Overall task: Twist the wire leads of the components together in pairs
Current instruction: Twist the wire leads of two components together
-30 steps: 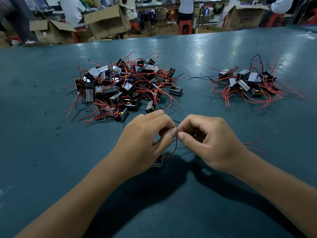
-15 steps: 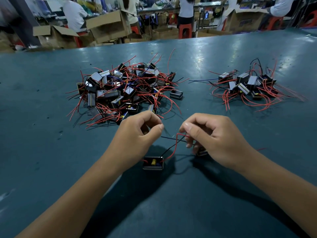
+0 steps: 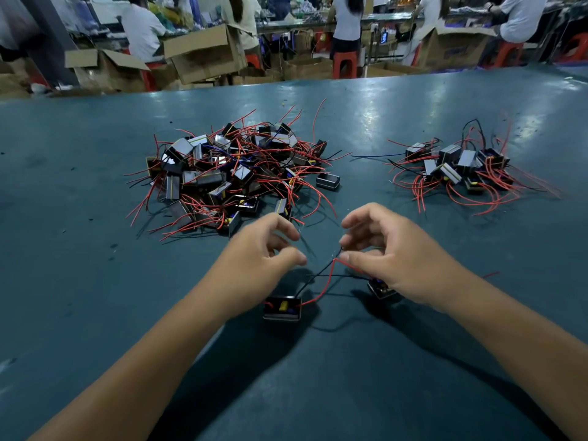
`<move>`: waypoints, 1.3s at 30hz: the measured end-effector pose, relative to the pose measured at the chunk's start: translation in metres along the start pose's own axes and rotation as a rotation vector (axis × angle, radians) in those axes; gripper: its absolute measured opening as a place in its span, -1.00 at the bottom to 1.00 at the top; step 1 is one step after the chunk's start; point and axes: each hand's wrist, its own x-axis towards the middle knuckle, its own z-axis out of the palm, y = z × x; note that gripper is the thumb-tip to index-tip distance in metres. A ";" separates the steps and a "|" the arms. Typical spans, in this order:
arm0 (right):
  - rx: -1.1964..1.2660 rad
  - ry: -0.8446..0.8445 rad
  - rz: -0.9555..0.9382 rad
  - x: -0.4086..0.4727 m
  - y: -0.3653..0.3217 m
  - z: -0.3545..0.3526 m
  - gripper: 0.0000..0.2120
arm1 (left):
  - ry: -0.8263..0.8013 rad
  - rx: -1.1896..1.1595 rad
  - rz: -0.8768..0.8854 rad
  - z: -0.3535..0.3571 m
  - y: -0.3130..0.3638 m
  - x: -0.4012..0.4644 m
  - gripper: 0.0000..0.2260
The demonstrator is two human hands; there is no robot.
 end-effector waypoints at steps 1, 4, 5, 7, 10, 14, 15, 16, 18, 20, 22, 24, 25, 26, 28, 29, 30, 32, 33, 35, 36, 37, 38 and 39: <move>0.006 0.010 0.011 0.000 0.000 -0.001 -0.64 | -0.033 0.010 0.000 0.002 0.000 -0.001 -0.85; 0.008 0.054 -0.001 -0.001 -0.002 -0.004 -0.55 | -0.100 0.083 0.058 0.007 -0.002 -0.003 -0.75; 0.006 0.045 -0.004 -0.002 -0.001 -0.006 -0.53 | -0.106 0.115 0.089 0.009 -0.002 -0.003 -0.73; -0.004 -0.033 0.017 -0.002 -0.001 -0.006 -0.53 | -0.102 0.167 0.127 0.009 -0.003 -0.002 -0.76; -0.143 -0.176 0.009 -0.002 0.000 -0.002 -0.65 | -0.178 0.163 0.126 0.010 -0.002 -0.003 -0.77; -0.341 -0.187 -0.076 0.000 -0.001 0.001 -0.82 | -0.292 0.052 0.077 0.013 0.003 -0.006 -0.66; -0.348 -0.177 -0.080 0.001 -0.001 0.000 -0.84 | -0.310 0.016 0.063 0.013 0.004 -0.006 -0.65; -0.343 -0.164 -0.079 0.001 -0.001 -0.001 -0.84 | -0.322 -0.028 0.051 0.012 0.004 -0.006 -0.65; -0.296 -0.135 -0.058 0.001 -0.001 -0.002 -0.85 | -0.320 -0.112 0.035 0.011 0.005 -0.006 -0.61; -0.275 -0.125 -0.050 0.001 -0.001 -0.003 -0.90 | -0.313 -0.152 0.032 0.010 0.006 -0.006 -0.57; -0.306 -0.120 -0.059 0.000 -0.001 -0.003 -0.96 | -0.314 -0.156 0.040 0.009 0.007 -0.006 -0.56; -0.351 -0.094 -0.058 0.000 -0.001 -0.003 -0.94 | -0.325 -0.190 0.039 0.009 0.006 -0.005 -0.61; -0.362 -0.077 -0.049 -0.001 -0.002 -0.003 -0.91 | -0.337 -0.220 0.028 0.009 0.005 -0.005 -0.62; -0.350 -0.066 -0.035 -0.001 -0.002 -0.003 -0.89 | -0.353 -0.247 0.017 0.010 0.004 -0.005 -0.61; -0.287 -0.054 -0.006 -0.003 -0.004 -0.001 -0.86 | -0.379 -0.262 0.012 0.011 0.002 -0.005 -0.56; -0.269 -0.042 -0.002 -0.003 -0.004 0.000 -0.86 | -0.386 -0.259 0.016 0.012 0.001 -0.005 -0.52; -0.260 -0.030 -0.002 -0.003 -0.004 0.000 -0.85 | -0.392 -0.254 0.020 0.013 0.001 -0.005 -0.46; -0.215 -0.022 0.006 -0.003 -0.004 0.001 -0.85 | -0.401 -0.258 0.026 0.014 0.000 -0.005 -0.37; -0.181 -0.022 0.013 -0.003 -0.004 0.001 -0.86 | -0.395 -0.264 0.028 0.015 0.000 -0.005 -0.37; -0.123 -0.016 0.016 -0.003 -0.005 0.003 -0.89 | -0.340 -0.243 0.046 0.015 0.001 -0.005 -0.46; -0.102 -0.007 0.012 -0.004 -0.006 0.004 -0.89 | -0.301 -0.211 0.063 0.015 0.001 -0.005 -0.53; -0.079 0.006 0.007 -0.004 -0.008 0.005 -0.91 | -0.266 -0.182 0.084 0.014 0.002 -0.005 -0.62; -0.050 0.018 0.007 -0.005 -0.009 0.006 -0.93 | -0.238 -0.170 0.102 0.014 0.003 -0.005 -0.70; -0.018 0.026 0.013 -0.006 -0.010 0.007 -0.95 | -0.217 -0.175 0.115 0.014 0.004 -0.004 -0.77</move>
